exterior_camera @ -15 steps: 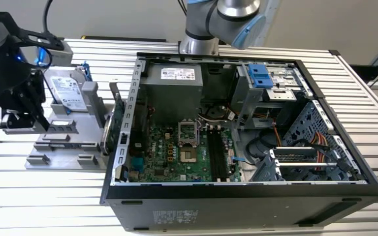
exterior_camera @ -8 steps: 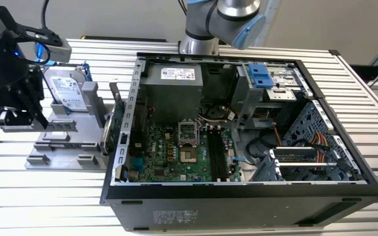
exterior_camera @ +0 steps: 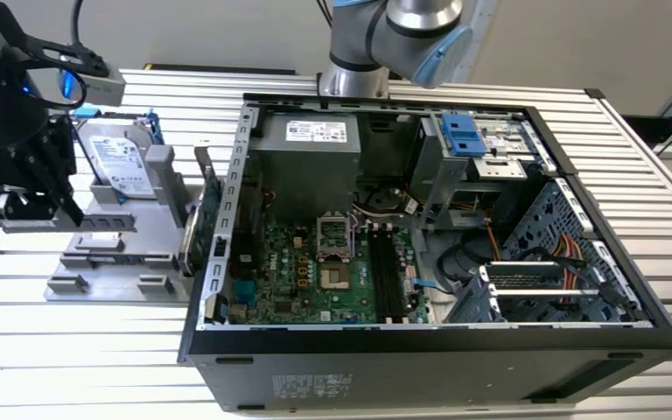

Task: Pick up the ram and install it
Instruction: 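Pick up the ram and move it above insertion slot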

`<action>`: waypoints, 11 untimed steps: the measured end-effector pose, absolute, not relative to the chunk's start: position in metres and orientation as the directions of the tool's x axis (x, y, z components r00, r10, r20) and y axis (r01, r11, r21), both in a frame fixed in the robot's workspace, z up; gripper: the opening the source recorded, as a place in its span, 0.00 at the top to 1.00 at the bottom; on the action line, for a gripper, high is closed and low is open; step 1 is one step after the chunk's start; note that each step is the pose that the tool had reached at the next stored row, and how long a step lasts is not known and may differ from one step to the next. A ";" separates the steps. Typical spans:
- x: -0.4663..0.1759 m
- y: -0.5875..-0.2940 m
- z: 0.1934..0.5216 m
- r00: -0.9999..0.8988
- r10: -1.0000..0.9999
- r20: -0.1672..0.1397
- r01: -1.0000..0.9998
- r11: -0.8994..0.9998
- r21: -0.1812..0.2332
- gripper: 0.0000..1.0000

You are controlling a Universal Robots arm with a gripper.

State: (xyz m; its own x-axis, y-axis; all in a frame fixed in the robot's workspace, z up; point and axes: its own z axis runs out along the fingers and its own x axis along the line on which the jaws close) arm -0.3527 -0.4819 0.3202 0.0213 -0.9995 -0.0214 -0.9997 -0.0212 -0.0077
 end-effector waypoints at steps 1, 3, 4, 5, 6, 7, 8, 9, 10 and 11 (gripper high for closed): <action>-0.353 -0.482 0.321 0.021 -1.000 -0.021 -1.000 -0.021 -0.008 1.00; -0.353 -0.482 0.323 0.021 -1.000 -0.021 -1.000 -0.021 -0.008 1.00; -0.353 -0.482 0.323 0.021 -1.000 -0.022 -1.000 -0.021 -0.008 1.00; -0.353 -0.482 0.324 0.021 -1.000 -0.022 -1.000 -0.021 -0.008 1.00; -0.353 -0.482 0.325 0.021 -1.000 -0.021 -1.000 -0.021 -0.008 1.00; -0.353 -0.482 0.325 0.021 -1.000 -0.021 -1.000 -0.021 -0.008 1.00; -0.353 -0.482 0.326 0.021 -1.000 -0.022 -1.000 -0.021 -0.008 1.00; -0.353 -0.482 0.326 0.021 -1.000 -0.022 -1.000 -0.021 -0.008 1.00; -0.353 -0.482 0.327 0.021 -1.000 -0.022 -1.000 -0.021 -0.008 1.00; -0.353 -0.482 0.327 0.021 -1.000 -0.022 -1.000 -0.021 -0.008 1.00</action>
